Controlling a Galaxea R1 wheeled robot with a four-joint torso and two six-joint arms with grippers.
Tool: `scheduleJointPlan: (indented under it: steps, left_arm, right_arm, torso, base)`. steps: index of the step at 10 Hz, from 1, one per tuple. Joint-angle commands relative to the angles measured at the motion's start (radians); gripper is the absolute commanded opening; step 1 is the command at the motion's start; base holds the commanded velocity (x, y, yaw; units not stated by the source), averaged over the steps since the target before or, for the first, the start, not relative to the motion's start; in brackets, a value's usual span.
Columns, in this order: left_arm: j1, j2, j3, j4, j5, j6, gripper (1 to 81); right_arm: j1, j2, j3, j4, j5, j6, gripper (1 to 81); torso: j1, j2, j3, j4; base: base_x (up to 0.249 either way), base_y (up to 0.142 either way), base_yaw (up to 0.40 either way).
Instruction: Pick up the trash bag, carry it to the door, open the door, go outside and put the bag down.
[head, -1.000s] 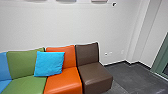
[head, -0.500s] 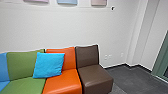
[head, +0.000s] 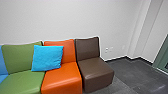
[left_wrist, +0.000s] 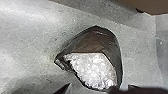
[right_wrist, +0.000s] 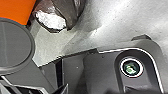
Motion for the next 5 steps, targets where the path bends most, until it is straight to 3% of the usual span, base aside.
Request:
scheduleJointPlan:
  steps: [1,3,4,5]
  left_arm:
    - [-0.132,-0.011,0.005,-0.023,0.074,-0.001,81.1]
    - [-0.139,-0.010,0.005,-0.018,0.074,-0.022,81.1]
    - [-0.142,-0.010,0.005,-0.018,0.074,-0.026,81.1]
    - [-0.153,-0.011,0.002,-0.021,0.075,-0.026,81.1]
  right_arm:
    - [0.051,-0.101,0.026,0.048,-0.059,0.001,81.1]
    - [0.043,-0.170,0.032,0.090,-0.043,0.002,81.1]
    - [0.041,-0.199,0.035,0.099,-0.037,0.002,81.1]
    - [0.044,-0.266,0.056,0.137,-0.040,0.001,81.1]
  torso:
    - [0.061,-0.096,-0.090,0.000]
    - [0.108,-0.168,-0.160,0.000]
    - [0.130,-0.204,-0.099,0.000]
    - [0.153,-0.239,-0.132,0.000]
  base:
    - [0.000,0.000,0.000]
    - [0.000,0.000,0.000]
    - [0.000,0.000,0.000]
    - [0.000,0.000,0.000]
